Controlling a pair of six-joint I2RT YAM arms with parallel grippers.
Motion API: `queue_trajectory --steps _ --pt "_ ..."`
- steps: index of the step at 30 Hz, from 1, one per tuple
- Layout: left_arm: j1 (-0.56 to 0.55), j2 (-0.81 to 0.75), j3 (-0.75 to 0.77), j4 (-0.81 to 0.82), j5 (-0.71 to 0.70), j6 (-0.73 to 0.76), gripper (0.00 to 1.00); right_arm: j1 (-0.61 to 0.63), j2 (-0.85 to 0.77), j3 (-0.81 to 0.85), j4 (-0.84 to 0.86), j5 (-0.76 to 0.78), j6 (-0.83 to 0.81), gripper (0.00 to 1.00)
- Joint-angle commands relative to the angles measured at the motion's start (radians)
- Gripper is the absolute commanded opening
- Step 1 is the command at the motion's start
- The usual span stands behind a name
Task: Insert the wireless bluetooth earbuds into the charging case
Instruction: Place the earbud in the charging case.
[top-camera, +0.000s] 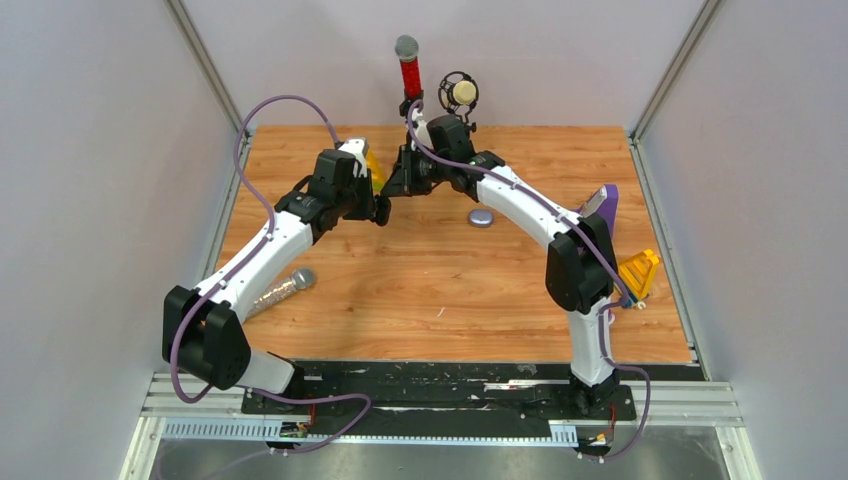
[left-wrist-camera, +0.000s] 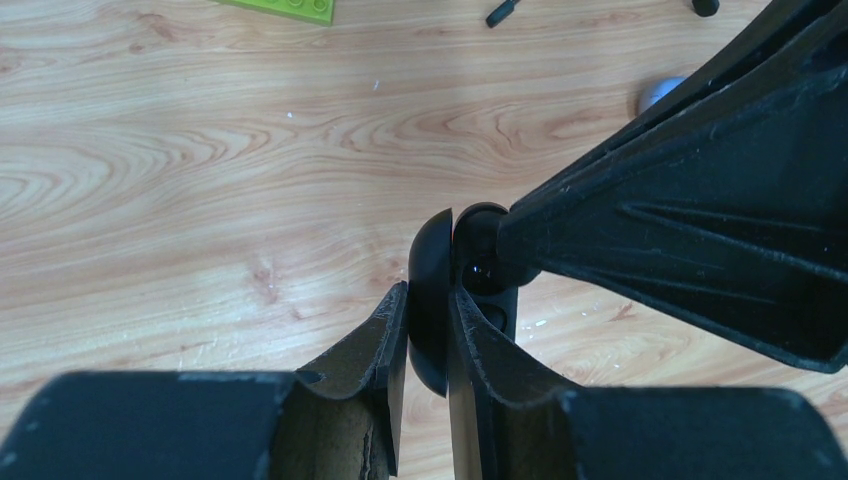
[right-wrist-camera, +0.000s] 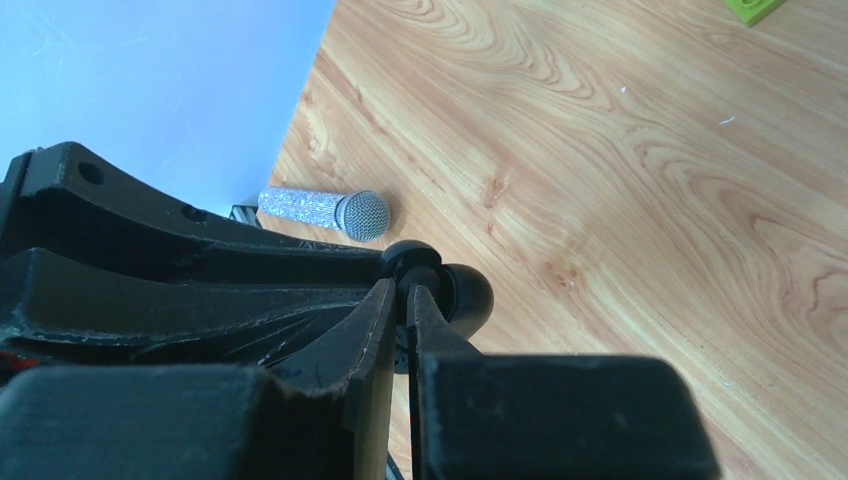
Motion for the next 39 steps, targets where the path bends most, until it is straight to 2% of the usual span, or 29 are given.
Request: queue_trajectory --steps 1,12,22,34,39 --pt "-0.004 -0.018 0.001 0.042 -0.003 -0.015 0.26 0.011 0.009 0.053 0.005 0.04 0.009 0.0" --pt "-0.004 -0.024 0.003 0.039 -0.015 -0.015 0.27 0.042 0.003 0.033 -0.009 0.089 0.023 0.0" --pt "-0.004 -0.032 0.001 0.037 -0.018 -0.014 0.27 0.091 -0.017 0.052 -0.065 0.231 0.0 0.0" --pt "-0.004 -0.036 -0.001 0.039 -0.026 -0.009 0.27 0.099 -0.003 0.163 -0.13 0.317 0.009 0.0" --pt "-0.004 -0.036 0.001 0.035 -0.041 -0.007 0.27 0.105 -0.011 0.147 -0.152 0.345 0.025 0.0"
